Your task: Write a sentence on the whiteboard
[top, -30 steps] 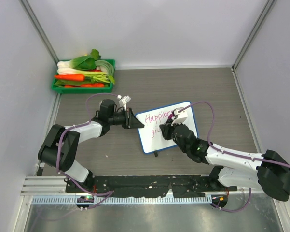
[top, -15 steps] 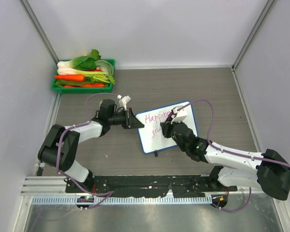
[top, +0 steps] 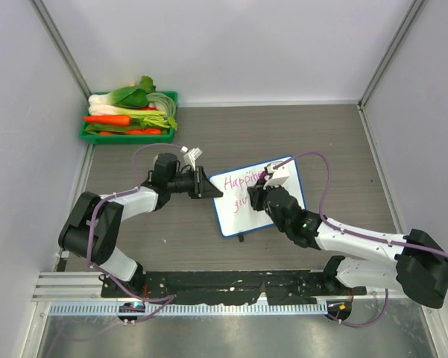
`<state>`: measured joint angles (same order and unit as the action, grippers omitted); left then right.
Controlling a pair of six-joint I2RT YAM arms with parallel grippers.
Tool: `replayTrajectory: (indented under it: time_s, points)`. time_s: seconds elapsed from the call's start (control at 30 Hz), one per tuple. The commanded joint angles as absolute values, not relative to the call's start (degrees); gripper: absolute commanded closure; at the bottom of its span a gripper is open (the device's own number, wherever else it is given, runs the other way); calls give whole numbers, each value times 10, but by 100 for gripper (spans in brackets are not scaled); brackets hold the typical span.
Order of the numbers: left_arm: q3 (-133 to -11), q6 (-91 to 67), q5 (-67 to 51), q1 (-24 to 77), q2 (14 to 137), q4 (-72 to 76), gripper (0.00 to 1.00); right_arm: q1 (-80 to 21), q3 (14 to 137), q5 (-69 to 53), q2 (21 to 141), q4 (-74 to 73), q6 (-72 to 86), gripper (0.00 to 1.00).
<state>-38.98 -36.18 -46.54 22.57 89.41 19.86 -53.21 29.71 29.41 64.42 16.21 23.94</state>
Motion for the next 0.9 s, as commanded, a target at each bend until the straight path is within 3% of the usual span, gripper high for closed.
replayTrajectory:
  time_s: [0.0, 0.3, 0.87]
  points:
    - [-384, -311, -379, 230, 915, 145, 100, -529, 312, 297, 613, 174, 236, 99]
    - [-384, -312, -380, 230, 915, 145, 100, -528, 300, 307, 579, 163, 227, 99]
    - [-384, -311, -381, 230, 918, 146, 100, -520, 287, 304, 625, 191, 231, 99]
